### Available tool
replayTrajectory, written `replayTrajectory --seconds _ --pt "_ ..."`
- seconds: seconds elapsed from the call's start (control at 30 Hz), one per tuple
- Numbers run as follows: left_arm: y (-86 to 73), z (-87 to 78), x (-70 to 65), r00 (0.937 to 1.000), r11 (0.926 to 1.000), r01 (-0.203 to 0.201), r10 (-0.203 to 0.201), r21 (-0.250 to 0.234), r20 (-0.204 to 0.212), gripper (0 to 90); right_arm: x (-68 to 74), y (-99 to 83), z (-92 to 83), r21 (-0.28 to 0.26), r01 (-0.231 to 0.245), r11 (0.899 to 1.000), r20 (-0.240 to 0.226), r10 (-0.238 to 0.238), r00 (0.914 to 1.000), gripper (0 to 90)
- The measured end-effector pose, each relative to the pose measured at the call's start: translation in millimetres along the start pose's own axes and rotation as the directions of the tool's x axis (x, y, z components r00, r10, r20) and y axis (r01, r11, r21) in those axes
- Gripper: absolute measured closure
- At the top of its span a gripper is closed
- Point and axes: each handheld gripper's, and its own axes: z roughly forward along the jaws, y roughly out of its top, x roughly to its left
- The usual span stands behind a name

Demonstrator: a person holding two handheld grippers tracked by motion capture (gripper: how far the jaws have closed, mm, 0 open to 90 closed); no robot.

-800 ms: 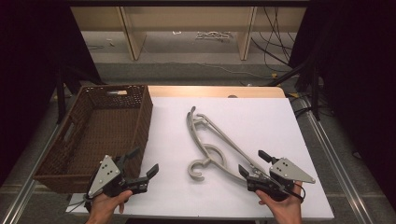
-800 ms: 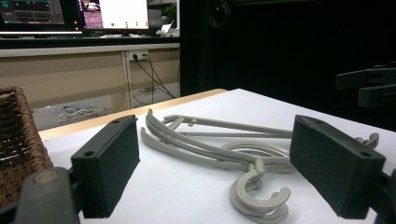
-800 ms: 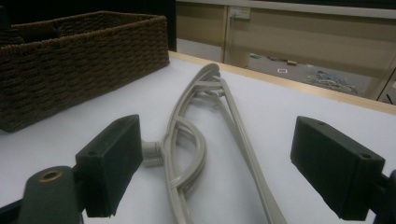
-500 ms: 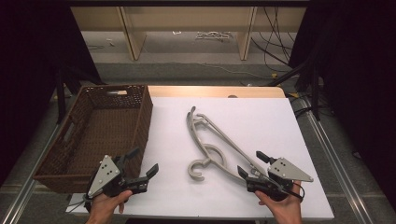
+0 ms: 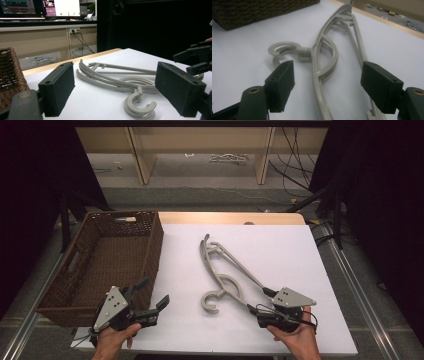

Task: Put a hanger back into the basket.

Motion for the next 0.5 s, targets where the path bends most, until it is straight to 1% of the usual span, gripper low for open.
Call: replayTrajectory --seconds 0.03,0.1,0.2,0.23,0.27,0.3,0.33,0.37,0.4,0.47,0.5 --pt "0.0 0.0 0.0 1.0000 1.0000 0.000 0.000 0.000 0.000 15.9 1.0 0.5 3.1 0.028 0.018 0.999 -0.007 -0.017 0.9998 30.7" --pt "0.1 -0.2 0.3 1.0000 1.0000 0.003 -0.003 -0.001 0.000 15.8 1.7 0.9 4.9 0.036 0.024 0.999 -0.004 -0.024 0.9997 30.8" --pt "0.3 -0.8 1.5 1.0000 1.0000 -0.001 0.001 -0.001 -0.002 15.8 3.0 2.0 10.9 0.066 0.046 0.997 -0.004 -0.046 0.9990 32.7" --pt "0.3 -0.7 1.7 1.0000 1.0000 -0.003 0.003 0.000 -0.002 15.8 4.7 2.4 12.2 0.083 0.042 0.996 -0.011 -0.041 0.9991 33.7" --pt "0.2 -0.5 1.5 1.0000 1.0000 -0.001 0.001 0.000 -0.001 15.9 5.4 2.6 13.6 0.091 0.056 0.994 -0.004 -0.056 0.9984 34.4" --pt "0.1 -0.3 1.1 1.0000 1.0000 0.001 -0.001 0.001 -0.001 15.8 6.0 2.4 17.0 0.124 0.066 0.990 0.001 -0.066 0.9978 34.7" --pt "0.0 -0.2 0.7 1.0000 1.0000 0.002 -0.002 0.002 0.000 15.8 6.0 2.1 18.7 0.136 0.065 0.989 -0.001 -0.066 0.9978 34.7" --pt "-0.1 0.1 0.5 1.0000 1.0000 0.001 -0.001 0.003 0.001 15.8 6.0 2.1 18.7 0.136 0.065 0.989 -0.001 -0.066 0.9978 34.7" --pt "-0.2 0.4 0.4 1.0000 1.0000 -0.001 0.001 0.004 0.003 15.8 5.5 1.6 21.9 0.155 0.069 0.985 -0.009 -0.069 0.9976 35.1" --pt "-0.3 0.4 0.4 1.0000 1.0000 -0.001 0.001 0.004 0.003 15.8 4.9 1.7 23.7 0.161 0.077 0.984 -0.008 -0.076 0.9970 35.3" --pt "-0.3 0.4 0.4 1.0000 1.0000 -0.001 0.001 0.005 0.003 15.8 5.2 2.0 25.7 0.174 0.072 0.982 -0.014 -0.070 0.9974 35.5"
